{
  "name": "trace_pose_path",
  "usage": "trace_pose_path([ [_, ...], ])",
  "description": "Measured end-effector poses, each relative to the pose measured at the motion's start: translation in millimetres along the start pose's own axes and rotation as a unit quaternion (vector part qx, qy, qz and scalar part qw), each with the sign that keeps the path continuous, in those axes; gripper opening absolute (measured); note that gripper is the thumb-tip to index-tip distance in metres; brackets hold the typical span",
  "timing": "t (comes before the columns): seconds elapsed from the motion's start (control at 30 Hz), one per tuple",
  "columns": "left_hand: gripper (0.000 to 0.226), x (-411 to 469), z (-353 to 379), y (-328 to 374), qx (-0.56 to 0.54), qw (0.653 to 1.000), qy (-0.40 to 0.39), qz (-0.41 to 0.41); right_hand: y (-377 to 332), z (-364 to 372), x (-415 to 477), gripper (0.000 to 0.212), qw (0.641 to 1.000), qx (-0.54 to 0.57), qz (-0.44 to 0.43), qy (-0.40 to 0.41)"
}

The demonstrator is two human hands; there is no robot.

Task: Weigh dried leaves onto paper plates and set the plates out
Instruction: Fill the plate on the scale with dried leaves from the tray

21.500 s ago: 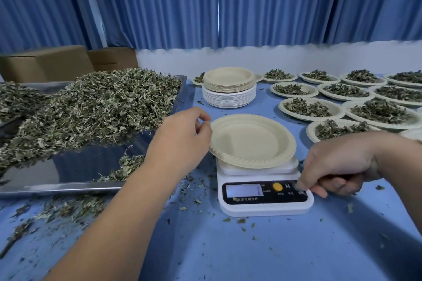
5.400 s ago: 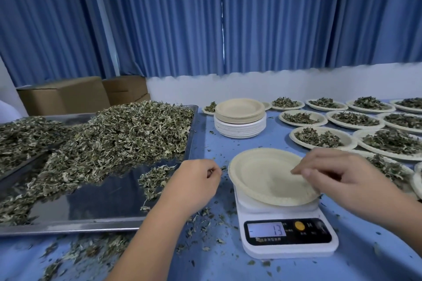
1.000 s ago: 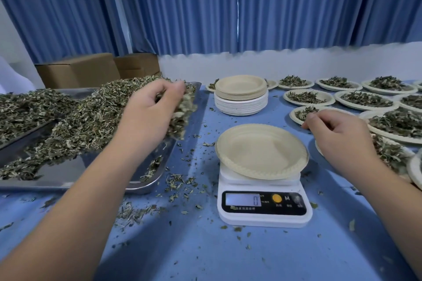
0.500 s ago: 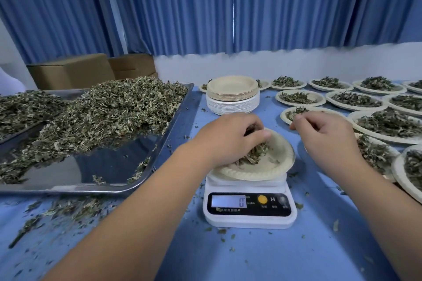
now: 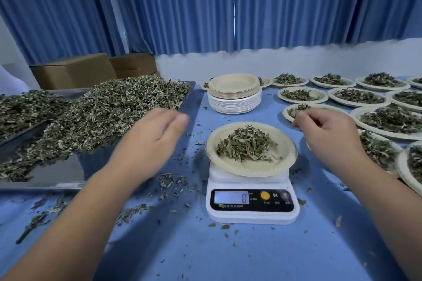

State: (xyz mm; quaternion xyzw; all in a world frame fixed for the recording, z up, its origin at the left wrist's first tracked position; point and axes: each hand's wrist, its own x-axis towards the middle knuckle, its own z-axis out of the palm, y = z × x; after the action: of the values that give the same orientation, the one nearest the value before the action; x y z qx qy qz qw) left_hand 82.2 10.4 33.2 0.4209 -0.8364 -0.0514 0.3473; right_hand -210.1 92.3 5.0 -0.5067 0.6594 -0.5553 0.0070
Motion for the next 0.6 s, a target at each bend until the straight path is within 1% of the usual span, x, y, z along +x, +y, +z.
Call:
trace_pose_path([
  [0.07,0.049,-13,-14,-20,0.075,0.995,0.043,-0.057,0,0,-1,0.029,1.000,-0.013,-0.008,0.000],
  [0.1,0.044,-18,-21,-31,0.111,0.988,0.050,-0.093,-1,0,-1,0.029,1.000,-0.019,-0.012,0.000],
  [0.13,0.044,-23,-27,-41,0.143,0.979,0.038,-0.140,-1,0,-1,0.028,1.000,-0.024,-0.014,-0.001],
  [0.17,0.050,-26,-31,-50,0.173,0.965,0.003,-0.198,-2,1,-1,0.028,1.000,-0.026,-0.016,-0.001],
  [0.2,0.059,-27,-33,-58,0.197,0.944,-0.052,-0.258,-3,2,-1,0.028,0.999,-0.027,-0.017,-0.001],
  [0.23,0.069,-28,-33,-62,0.210,0.922,-0.110,-0.306,-3,2,-2,0.028,0.999,-0.027,-0.017,-0.001],
  [0.27,0.076,-29,-31,-64,0.213,0.904,-0.161,-0.335,-4,3,-2,0.027,1.000,-0.024,-0.015,0.000],
  [0.3,0.080,-29,-28,-63,0.209,0.894,-0.194,-0.345,-3,3,-3,0.027,1.000,-0.023,-0.013,0.001],
  [0.33,0.081,-29,-25,-60,0.205,0.893,-0.211,-0.340,-3,3,-3,0.027,1.000,-0.025,-0.012,0.001],
  [0.43,0.077,-30,-14,-48,0.178,0.917,-0.220,-0.281,-2,1,-4,0.028,0.999,-0.043,-0.016,-0.006],
  [0.53,0.066,-26,-8,-36,0.109,0.942,-0.207,-0.240,-3,0,-4,0.029,0.998,-0.052,-0.022,-0.007],
  [0.6,0.064,-17,-8,-34,0.091,0.954,-0.170,-0.229,-3,0,-4,0.029,0.998,-0.050,-0.021,-0.009],
])
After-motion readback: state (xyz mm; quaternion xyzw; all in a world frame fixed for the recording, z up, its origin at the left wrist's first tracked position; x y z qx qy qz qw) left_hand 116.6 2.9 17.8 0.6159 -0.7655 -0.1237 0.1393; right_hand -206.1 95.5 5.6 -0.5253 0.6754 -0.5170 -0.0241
